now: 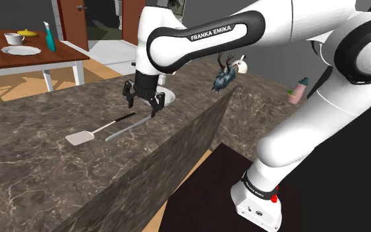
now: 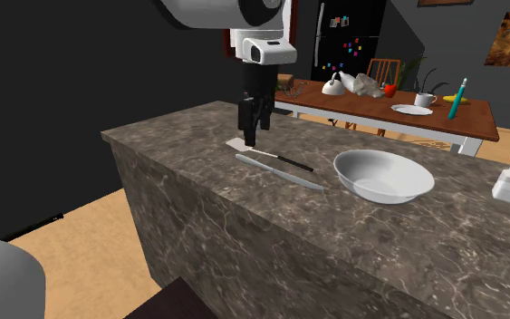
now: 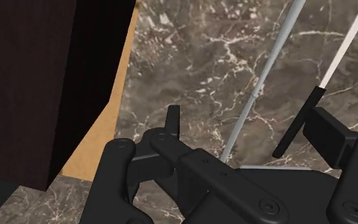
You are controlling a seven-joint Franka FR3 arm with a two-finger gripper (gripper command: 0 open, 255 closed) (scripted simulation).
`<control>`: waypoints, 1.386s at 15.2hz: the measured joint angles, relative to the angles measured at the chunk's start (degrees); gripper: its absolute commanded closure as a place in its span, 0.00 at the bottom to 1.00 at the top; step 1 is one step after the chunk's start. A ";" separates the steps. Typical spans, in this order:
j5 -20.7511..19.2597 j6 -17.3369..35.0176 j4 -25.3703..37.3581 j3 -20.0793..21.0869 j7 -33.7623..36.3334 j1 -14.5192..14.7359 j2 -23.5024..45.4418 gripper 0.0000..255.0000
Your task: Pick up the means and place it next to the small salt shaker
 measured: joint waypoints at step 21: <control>-17.87 8.09 5.95 0.35 28.18 1.84 22.40 1.00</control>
